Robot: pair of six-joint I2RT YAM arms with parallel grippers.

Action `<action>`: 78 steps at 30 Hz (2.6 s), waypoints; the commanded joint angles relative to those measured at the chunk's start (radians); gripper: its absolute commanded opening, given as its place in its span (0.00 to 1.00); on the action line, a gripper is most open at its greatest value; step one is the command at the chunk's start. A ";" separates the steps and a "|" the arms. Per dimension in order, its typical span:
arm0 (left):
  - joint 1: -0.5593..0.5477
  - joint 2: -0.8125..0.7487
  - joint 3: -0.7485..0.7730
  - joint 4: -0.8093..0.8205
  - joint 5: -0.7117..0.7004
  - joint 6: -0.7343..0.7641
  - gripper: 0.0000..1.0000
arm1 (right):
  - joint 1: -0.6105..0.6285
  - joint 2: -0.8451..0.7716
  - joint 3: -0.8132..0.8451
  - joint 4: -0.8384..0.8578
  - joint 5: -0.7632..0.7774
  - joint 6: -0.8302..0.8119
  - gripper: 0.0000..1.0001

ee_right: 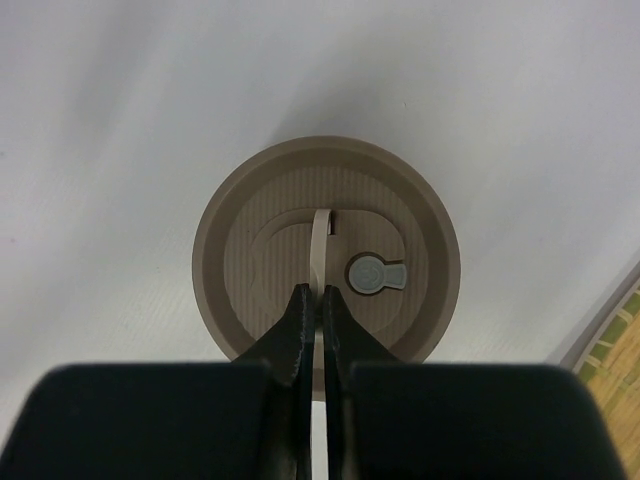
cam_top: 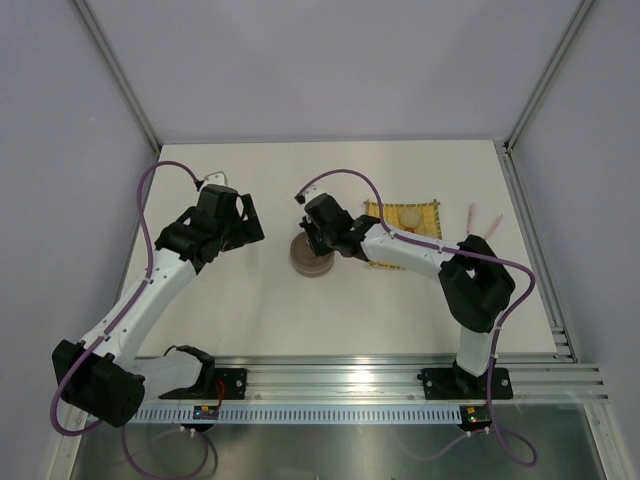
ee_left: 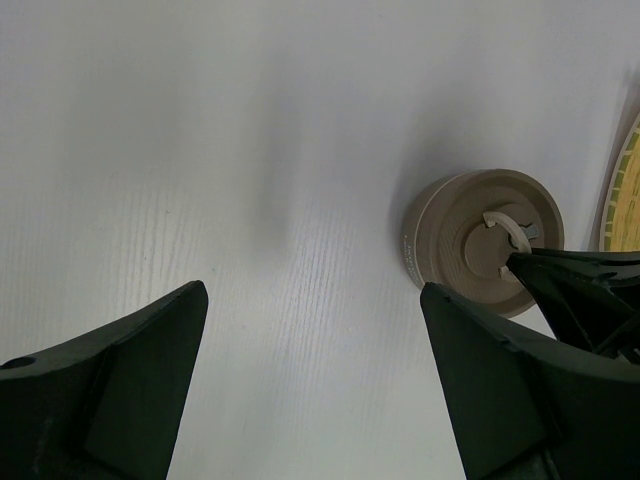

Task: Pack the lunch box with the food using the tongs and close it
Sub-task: Close the box lid on the packing box.

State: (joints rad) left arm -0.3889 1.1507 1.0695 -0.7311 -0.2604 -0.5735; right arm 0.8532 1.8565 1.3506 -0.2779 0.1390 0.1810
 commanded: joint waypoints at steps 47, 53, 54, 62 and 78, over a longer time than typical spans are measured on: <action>0.050 0.144 -0.080 0.240 0.233 -0.100 0.77 | -0.026 0.034 0.093 -0.181 -0.012 0.186 0.39; 0.050 0.198 -0.059 0.248 0.254 -0.085 0.62 | -0.037 -0.062 0.166 -0.244 0.043 0.161 0.52; 0.050 0.201 -0.065 0.254 0.282 -0.088 0.60 | -0.051 -0.071 0.168 -0.251 0.040 0.158 0.53; 0.044 0.211 -0.068 0.269 0.319 -0.078 0.57 | -0.126 -0.111 0.143 -0.293 0.016 0.147 0.52; -0.084 0.251 0.070 0.128 0.134 -0.086 0.64 | -0.162 -0.033 0.220 -0.369 -0.153 0.077 0.48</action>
State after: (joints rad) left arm -0.5079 1.4017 1.1427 -0.6067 -0.0975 -0.6338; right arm 0.6430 1.8420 1.5375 -0.6266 -0.0219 0.3248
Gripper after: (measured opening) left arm 0.644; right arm 0.476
